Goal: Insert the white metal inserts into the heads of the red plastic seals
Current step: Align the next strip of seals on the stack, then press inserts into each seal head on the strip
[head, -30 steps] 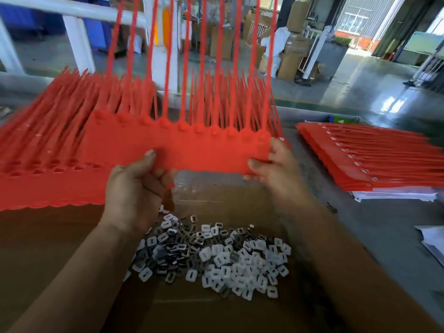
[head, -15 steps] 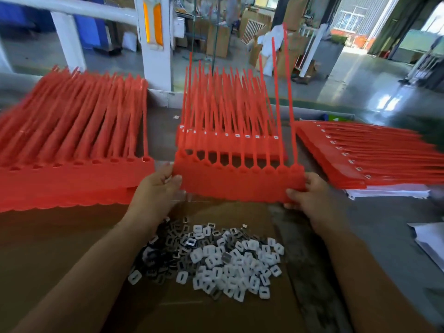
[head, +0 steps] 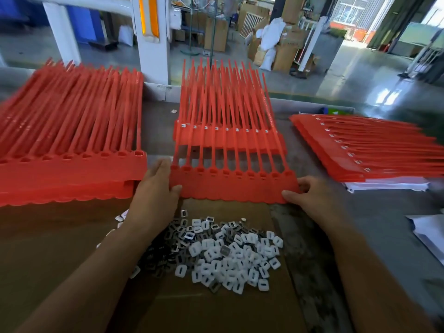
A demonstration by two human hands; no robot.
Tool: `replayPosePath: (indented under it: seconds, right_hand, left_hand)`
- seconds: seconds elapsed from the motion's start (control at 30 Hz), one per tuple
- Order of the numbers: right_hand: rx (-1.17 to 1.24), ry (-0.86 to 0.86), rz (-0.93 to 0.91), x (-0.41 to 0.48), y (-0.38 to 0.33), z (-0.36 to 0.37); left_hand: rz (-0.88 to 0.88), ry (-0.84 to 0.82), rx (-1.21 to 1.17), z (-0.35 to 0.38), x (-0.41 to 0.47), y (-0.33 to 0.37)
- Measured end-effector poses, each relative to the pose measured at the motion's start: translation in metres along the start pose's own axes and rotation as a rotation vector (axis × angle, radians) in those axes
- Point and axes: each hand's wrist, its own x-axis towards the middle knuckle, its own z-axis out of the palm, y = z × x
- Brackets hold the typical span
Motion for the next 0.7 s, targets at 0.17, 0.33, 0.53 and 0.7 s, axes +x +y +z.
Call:
replayPosePath:
  seconds: [0.17,0.33,0.53,0.7]
  right_hand:
    - [-0.188,-0.003,0.002,-0.002,-0.002,-0.002]
    - [-0.245,0.127,-0.114,-0.007,-0.007,-0.002]
    - [-0.131,-0.116,-0.461,-0.031,-0.050,0.016]
    - [-0.239,-0.455,-0.586,-0.042,-0.081,0.043]
  left_hand:
    - [0.067,0.038,0.038,-0.003,-0.004,0.003]
    - [0.150,-0.005,0.151,-0.005,-0.009,0.003]
    - [0.171,-0.091,0.171,-0.005,-0.008,0.003]
    - [0.187,-0.111,0.177,-0.004,-0.010,0.005]
